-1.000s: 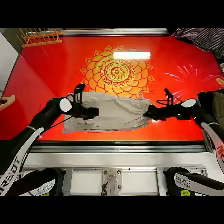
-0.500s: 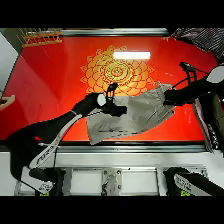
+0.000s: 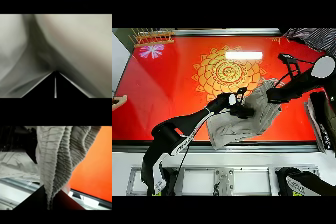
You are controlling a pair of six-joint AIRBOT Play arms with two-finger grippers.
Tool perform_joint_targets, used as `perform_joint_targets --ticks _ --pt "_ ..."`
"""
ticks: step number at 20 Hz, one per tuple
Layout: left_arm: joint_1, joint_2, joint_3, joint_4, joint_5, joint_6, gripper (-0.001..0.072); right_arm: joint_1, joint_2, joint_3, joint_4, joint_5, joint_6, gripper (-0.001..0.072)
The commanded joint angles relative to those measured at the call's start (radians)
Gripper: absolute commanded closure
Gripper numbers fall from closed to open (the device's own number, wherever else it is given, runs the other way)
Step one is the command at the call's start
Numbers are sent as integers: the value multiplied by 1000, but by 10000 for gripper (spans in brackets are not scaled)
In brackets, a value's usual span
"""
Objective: Fold the clothes and pants, and hang the long-sleeved shirts on hangers.
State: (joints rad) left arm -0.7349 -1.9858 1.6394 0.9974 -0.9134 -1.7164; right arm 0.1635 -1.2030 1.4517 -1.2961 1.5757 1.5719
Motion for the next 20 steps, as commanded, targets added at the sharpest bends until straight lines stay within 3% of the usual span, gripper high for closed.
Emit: perform_joint_targets --ticks 1,13,17,20 --pt "42 27 31 9 -31 -5 702 34 1 5 -3 4 3 695" --pt "335 369 29 374 -164 -23 702 207 -1 5 -11 -54 31 695" --pt "484 479 29 373 -188 -18 702 396 -35 5 -10 -115 81 695" --pt "588 553 29 372 -193 -16 702 570 -105 5 3 -238 126 694"
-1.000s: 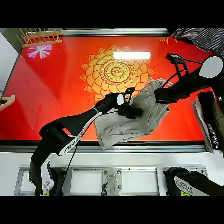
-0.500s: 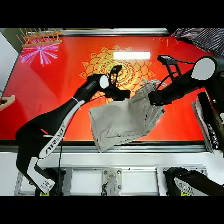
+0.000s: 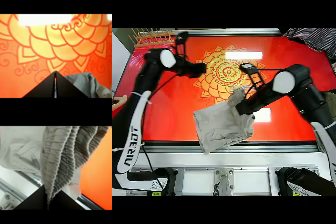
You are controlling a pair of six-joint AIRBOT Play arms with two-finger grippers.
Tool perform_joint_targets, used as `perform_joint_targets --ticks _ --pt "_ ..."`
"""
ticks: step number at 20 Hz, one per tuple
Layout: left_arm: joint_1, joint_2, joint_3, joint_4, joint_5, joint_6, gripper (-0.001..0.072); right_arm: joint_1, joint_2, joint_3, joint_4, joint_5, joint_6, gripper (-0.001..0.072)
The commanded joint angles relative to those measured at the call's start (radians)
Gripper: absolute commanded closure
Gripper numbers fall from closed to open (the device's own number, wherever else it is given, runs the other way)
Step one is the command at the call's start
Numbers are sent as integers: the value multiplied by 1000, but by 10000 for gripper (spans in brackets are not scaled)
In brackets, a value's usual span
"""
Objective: Fold the clothes and pants, and hang the long-sleeved shirts on hangers.
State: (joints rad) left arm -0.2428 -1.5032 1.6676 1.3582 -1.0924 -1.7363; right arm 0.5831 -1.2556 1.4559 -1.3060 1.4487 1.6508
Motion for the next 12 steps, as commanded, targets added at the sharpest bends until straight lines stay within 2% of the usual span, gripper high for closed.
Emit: perform_joint_targets --ticks 1,5,6,7,8,12 --pt "129 94 1 11 -19 5 702 211 -89 1 31 -176 49 692" --pt "231 162 1 11 -65 9 702 420 -270 1 154 -568 47 663" --pt "249 174 1 11 -70 16 702 451 -312 1 198 -655 24 446" --pt "264 186 1 11 -74 20 702 470 -343 1 269 -704 -51 77" --pt "276 196 0 11 -76 20 702 468 -351 1 327 -708 -103 25" --pt "303 241 -21 12 -67 31 702 351 -278 -24 306 -623 -204 36"
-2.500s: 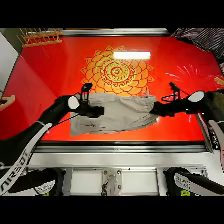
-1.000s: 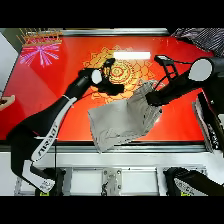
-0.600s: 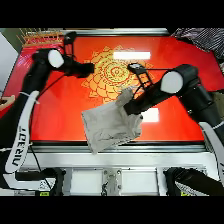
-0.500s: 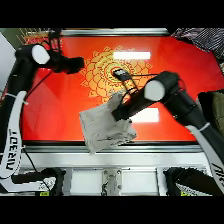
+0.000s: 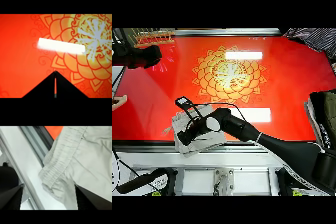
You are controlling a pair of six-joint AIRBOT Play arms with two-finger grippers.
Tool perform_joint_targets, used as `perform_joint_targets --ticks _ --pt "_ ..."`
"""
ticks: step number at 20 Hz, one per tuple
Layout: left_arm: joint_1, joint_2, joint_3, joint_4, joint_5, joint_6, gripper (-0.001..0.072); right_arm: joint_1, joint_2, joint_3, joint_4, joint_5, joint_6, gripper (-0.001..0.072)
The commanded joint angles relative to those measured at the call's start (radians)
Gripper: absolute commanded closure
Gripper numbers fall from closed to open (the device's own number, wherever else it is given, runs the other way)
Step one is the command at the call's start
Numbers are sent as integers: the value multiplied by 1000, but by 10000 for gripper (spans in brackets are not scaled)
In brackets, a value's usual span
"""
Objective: Fold the clothes and pants, and hang the long-sleeved shirts on hangers.
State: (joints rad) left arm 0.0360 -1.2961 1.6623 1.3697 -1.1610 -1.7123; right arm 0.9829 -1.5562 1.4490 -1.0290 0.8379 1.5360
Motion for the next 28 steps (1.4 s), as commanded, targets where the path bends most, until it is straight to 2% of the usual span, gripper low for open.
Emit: perform_joint_targets --ticks 1,5,7,10,13,14,17,20,21,23,24,25,27,28 --pt "24 62 -61 1 30 7 702 -102 53 -47 10 9 -93 36" --pt "9 187 -326 -9 89 7 702 -354 117 -224 -6 150 -140 34" --pt "-23 240 -449 -9 105 7 702 -462 93 -310 13 163 -164 34" --pt "-83 302 -591 -9 175 6 702 -551 -11 -343 172 162 -266 35" --pt "-127 342 -666 -9 238 6 702 -531 -134 -328 357 163 -357 72" --pt "-137 348 -678 -9 252 6 702 -512 -170 -316 425 162 -388 147" --pt "-146 349 -687 -9 255 6 702 -437 -254 -259 608 160 -450 154" --pt "-146 348 -687 -10 256 2 702 -344 -318 -178 633 134 -448 155" --pt "-146 348 -687 -10 255 2 702 -319 -331 -158 655 123 -449 175" --pt "-146 347 -687 -10 253 2 702 -275 -341 -132 710 75 -469 524" --pt "-146 347 -687 -10 252 2 702 -259 -340 -124 734 55 -479 625" --pt "-146 348 -687 -10 251 2 702 -256 -340 -111 737 59 -486 695" --pt "-146 348 -687 -11 241 2 702 -283 -310 -92 656 85 -460 696" --pt "-146 348 -687 -11 237 2 702 -319 -271 -87 550 105 -404 696"
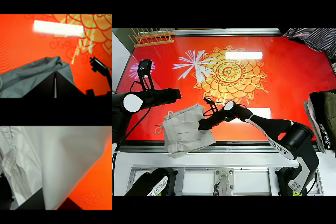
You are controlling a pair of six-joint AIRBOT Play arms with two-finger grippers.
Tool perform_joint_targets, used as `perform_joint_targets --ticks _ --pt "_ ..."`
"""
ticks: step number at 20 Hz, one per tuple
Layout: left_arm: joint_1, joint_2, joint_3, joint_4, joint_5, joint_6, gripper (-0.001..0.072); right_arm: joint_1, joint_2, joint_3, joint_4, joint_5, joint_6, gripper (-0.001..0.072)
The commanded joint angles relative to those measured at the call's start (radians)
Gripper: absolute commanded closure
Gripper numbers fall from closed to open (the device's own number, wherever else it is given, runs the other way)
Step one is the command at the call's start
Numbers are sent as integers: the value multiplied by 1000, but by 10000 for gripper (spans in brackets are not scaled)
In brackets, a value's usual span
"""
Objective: Fold the clothes and pants, and hang the long-sleeved shirts on hangers.
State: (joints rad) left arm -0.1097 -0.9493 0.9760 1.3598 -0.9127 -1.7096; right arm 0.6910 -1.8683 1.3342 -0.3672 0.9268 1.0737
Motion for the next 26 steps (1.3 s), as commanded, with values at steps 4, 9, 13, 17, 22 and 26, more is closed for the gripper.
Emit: perform_joint_targets --ticks 4,9,13,17,22,26 --pt "-13 0 -1 -99 -10 0 702 -302 273 39 -562 189 257 696" --pt "-155 -37 0 -103 21 0 702 -774 520 40 -779 324 267 696" --pt "-271 -111 0 -103 23 0 702 -1131 598 40 -789 315 262 696" --pt "-330 -189 2 -104 25 0 702 -1370 605 48 -789 225 262 696" --pt "-322 -223 2 -105 25 0 702 -1432 608 106 -789 136 262 697" --pt "-294 -223 2 -105 25 0 702 -1431 610 235 -798 153 262 696"
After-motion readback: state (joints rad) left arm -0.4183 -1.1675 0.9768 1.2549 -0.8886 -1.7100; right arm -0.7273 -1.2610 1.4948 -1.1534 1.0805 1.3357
